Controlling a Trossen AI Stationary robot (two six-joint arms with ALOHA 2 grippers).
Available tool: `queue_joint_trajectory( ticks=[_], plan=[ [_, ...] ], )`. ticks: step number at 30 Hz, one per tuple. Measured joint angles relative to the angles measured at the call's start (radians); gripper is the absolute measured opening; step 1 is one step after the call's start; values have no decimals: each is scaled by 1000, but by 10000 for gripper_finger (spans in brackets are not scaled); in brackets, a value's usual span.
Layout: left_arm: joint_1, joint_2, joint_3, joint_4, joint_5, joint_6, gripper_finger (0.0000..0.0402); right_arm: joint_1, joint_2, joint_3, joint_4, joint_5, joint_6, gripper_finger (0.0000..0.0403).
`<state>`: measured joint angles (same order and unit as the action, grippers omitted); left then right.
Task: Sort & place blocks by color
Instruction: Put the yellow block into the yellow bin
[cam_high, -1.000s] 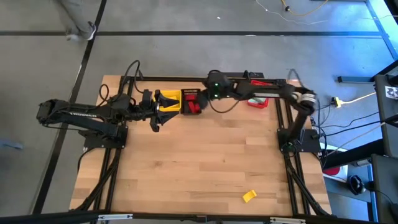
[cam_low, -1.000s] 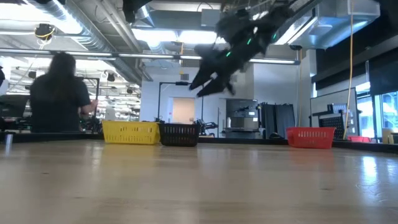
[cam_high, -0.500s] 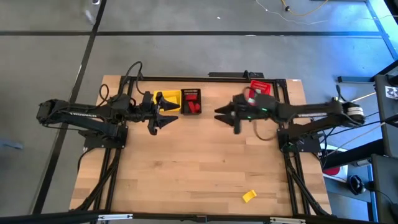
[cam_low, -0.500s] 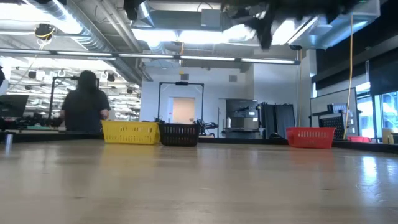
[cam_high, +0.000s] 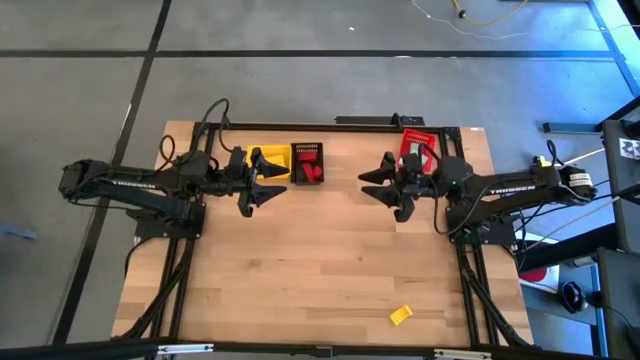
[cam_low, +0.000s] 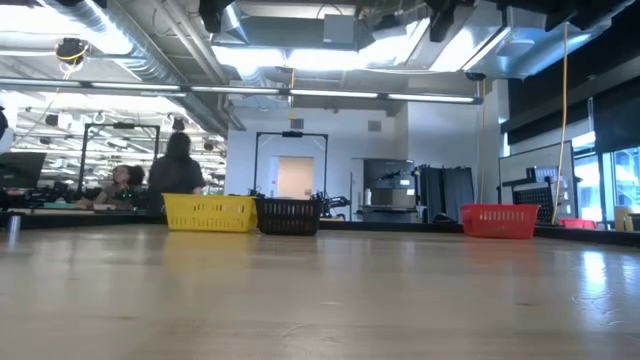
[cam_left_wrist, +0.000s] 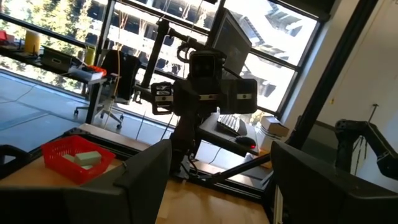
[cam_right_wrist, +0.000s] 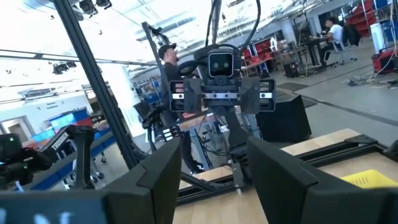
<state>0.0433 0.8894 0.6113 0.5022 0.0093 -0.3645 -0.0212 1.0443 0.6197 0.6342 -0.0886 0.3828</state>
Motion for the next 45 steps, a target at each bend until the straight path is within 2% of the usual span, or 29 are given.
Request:
queue_joint_trajectory(
  ticks=[21,23,26,31,34,40,45],
  plan=[
    [0,0,0,-1,-23,-2,267,0,0,0,0,16,-18,182],
    [0,0,0,-1,-23,-2,267,0,0,0,0,15,22,182],
    [0,0,0,-1,-23,-3,267,0,0,0,-18,-26,177,182],
    [0,0,0,-1,-23,-4,267,29,0,0,-159,-281,565,182],
    [0,0,0,-1,-23,-4,267,117,0,0,-327,-366,746,182],
    [0,0,0,-2,-23,-46,267,426,1,0,-648,-325,1108,182],
    [0,0,0,-2,-23,-45,267,673,6,0,-856,-148,1484,182]
  ],
)
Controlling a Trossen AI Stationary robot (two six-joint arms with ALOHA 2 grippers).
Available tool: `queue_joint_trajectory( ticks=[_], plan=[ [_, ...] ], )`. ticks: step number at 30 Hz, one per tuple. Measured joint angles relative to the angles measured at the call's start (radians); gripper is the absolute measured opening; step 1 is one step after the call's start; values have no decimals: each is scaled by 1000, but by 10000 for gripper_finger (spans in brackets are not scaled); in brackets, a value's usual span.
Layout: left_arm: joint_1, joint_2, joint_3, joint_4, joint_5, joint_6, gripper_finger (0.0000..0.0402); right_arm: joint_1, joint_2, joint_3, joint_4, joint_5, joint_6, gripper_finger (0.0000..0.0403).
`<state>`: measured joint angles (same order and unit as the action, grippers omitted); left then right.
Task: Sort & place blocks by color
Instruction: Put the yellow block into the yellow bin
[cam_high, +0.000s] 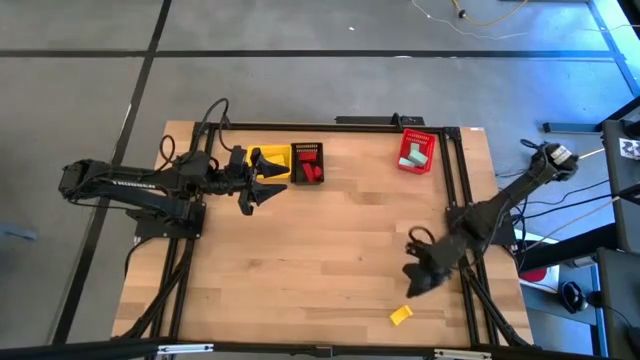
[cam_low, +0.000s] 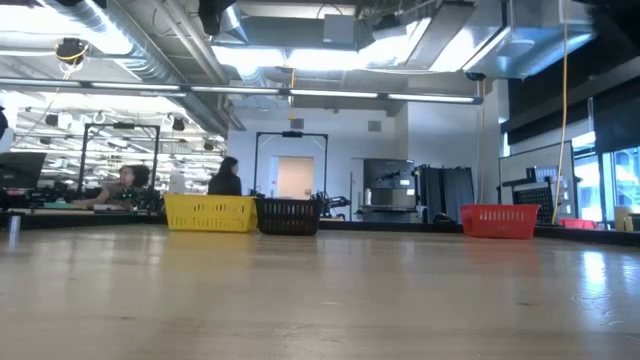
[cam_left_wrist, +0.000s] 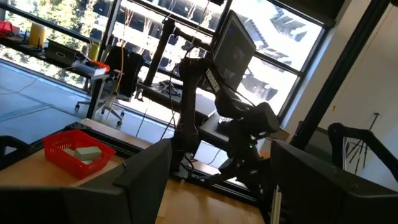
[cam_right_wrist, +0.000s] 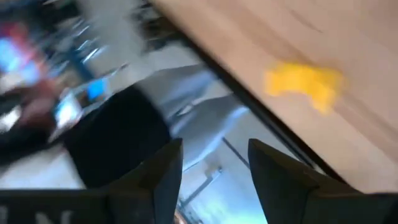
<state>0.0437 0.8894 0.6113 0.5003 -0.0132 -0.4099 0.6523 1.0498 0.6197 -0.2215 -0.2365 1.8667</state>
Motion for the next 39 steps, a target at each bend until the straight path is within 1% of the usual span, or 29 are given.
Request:
queue_joint_trajectory(
  ticks=[3,5,8,11,12,14,16,19,21,23,31,37,39],
  plan=[
    [0,0,0,-1,0,0,267,92,28,0,-79,24,185,182],
    [0,0,0,-8,0,6,267,125,64,22,-119,23,236,182],
    [0,0,0,-25,0,23,267,139,131,103,-215,16,244,182],
    [0,0,0,-28,-1,23,267,139,215,209,-403,17,220,182],
    [0,0,0,-33,-1,24,267,139,249,241,-464,31,205,182],
    [0,0,0,-39,-3,24,267,139,308,288,-524,81,166,182],
    [0,0,0,-43,-4,24,267,139,361,315,-511,112,124,182],
    [0,0,0,-46,-4,24,267,139,430,317,-439,97,65,182],
    [0,0,0,-46,-4,24,267,139,466,312,-359,89,62,182],
    [0,0,0,-47,-5,24,267,139,507,307,-322,87,65,182],
    [0,0,0,-54,-5,20,267,139,626,306,-296,83,65,182],
    [0,0,0,-58,-5,19,267,139,664,306,-283,60,62,181],
    [0,0,0,-59,-5,19,267,139,666,306,-281,59,60,171]
  ],
)
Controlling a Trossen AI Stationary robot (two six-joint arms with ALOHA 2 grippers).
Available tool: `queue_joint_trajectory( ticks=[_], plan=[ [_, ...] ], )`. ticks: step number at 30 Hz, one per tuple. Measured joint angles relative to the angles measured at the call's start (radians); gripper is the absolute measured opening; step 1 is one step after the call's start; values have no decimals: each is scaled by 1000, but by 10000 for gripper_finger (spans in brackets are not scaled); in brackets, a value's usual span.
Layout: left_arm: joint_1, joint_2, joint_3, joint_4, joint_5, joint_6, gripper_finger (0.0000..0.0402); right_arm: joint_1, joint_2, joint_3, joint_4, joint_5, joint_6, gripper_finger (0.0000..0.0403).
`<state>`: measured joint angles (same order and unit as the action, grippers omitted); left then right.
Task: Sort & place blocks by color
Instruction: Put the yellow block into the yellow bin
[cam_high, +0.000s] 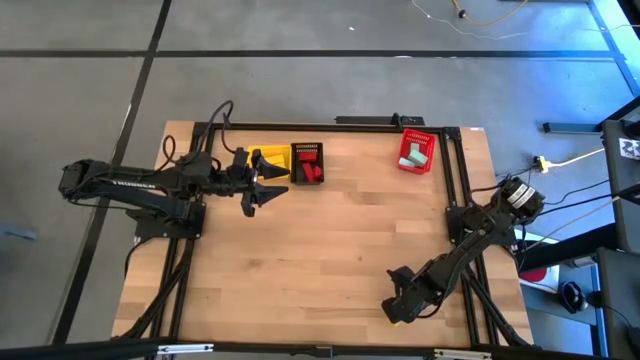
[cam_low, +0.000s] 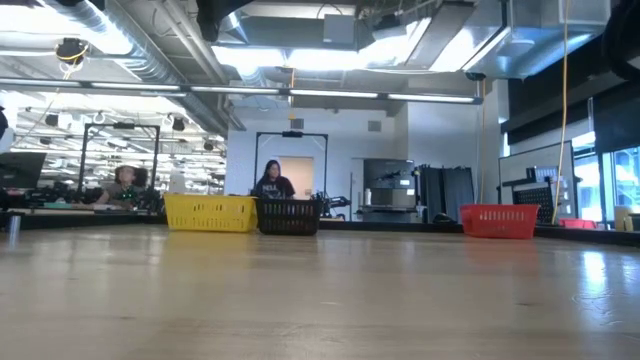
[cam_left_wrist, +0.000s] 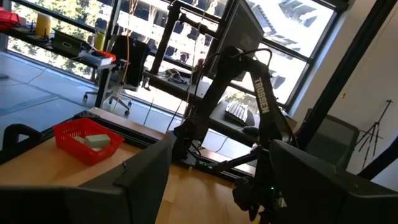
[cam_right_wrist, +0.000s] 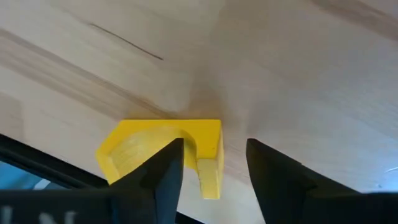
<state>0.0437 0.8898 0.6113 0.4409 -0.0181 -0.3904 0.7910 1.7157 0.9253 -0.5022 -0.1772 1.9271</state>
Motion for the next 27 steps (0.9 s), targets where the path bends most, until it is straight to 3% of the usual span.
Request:
queue_joint_trajectory(
  ticks=[3,7,13,19,23,27],
  plan=[
    [0,0,0,-4,0,0,267,0,-1,0,-2,-1,-22,129],
    [0,0,0,-4,0,0,267,0,-36,0,-6,-32,-151,32],
    [0,0,0,-4,-3,0,267,-2,-204,0,-145,-33,-361,29],
    [0,0,0,-4,-24,0,267,-76,-424,-1,-302,203,-481,29],
    [0,0,0,-4,-23,-1,267,-188,-551,-58,-197,352,-587,29],
    [0,0,0,-4,-23,-1,267,-324,-623,-186,81,370,-756,29]
  ],
)
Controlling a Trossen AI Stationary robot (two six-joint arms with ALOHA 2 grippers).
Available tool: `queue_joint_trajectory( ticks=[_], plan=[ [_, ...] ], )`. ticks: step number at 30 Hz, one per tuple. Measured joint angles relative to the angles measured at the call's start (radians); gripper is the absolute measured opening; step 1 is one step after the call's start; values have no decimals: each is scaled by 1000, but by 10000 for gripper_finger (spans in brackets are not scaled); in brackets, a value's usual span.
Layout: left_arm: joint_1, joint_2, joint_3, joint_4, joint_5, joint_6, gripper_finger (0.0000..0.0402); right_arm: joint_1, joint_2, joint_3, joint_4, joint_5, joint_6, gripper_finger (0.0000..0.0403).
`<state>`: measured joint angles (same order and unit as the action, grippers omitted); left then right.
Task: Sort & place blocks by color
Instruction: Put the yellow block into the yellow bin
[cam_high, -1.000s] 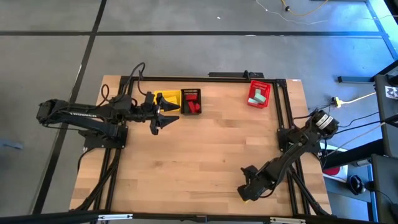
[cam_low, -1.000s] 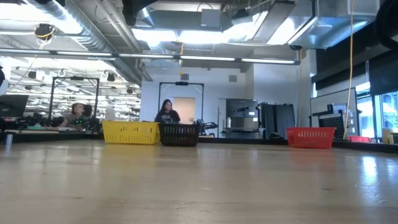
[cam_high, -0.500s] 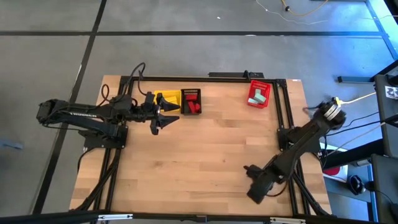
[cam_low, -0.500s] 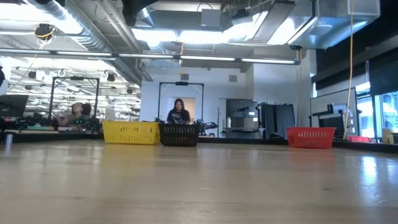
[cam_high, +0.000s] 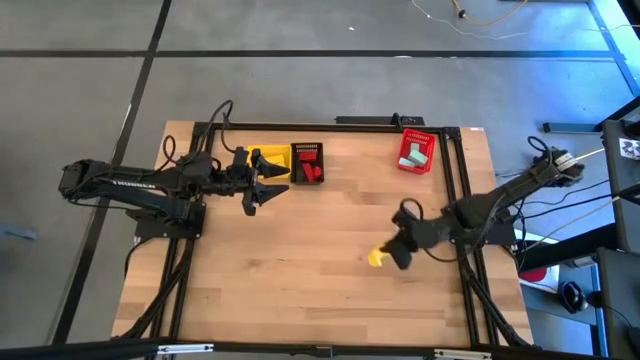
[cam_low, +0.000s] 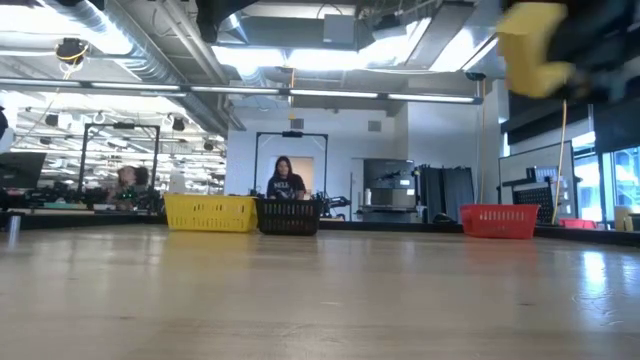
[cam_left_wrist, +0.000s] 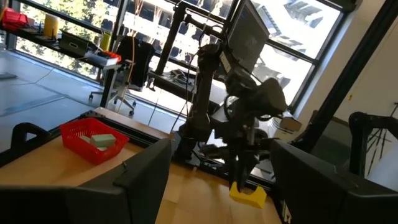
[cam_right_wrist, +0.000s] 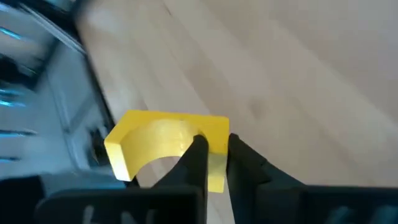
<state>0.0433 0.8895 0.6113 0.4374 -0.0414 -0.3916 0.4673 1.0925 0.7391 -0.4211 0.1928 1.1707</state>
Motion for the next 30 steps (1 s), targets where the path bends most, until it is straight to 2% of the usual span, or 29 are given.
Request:
queue_joint_trajectory(
  ticks=[6,10,13,20,30],
  plan=[
    [0,0,0,0,0,0,267,-201,12,-178,552,-44,-217,29],
    [0,0,0,0,-1,0,267,-310,44,-200,760,-44,-334,29],
    [0,0,0,0,-1,0,267,-375,55,-179,822,-55,-407,29],
    [0,0,0,0,-2,0,267,-470,58,-107,833,-130,-539,29],
    [0,0,0,0,-2,0,267,-511,59,-98,854,-161,-569,29]
  ],
)
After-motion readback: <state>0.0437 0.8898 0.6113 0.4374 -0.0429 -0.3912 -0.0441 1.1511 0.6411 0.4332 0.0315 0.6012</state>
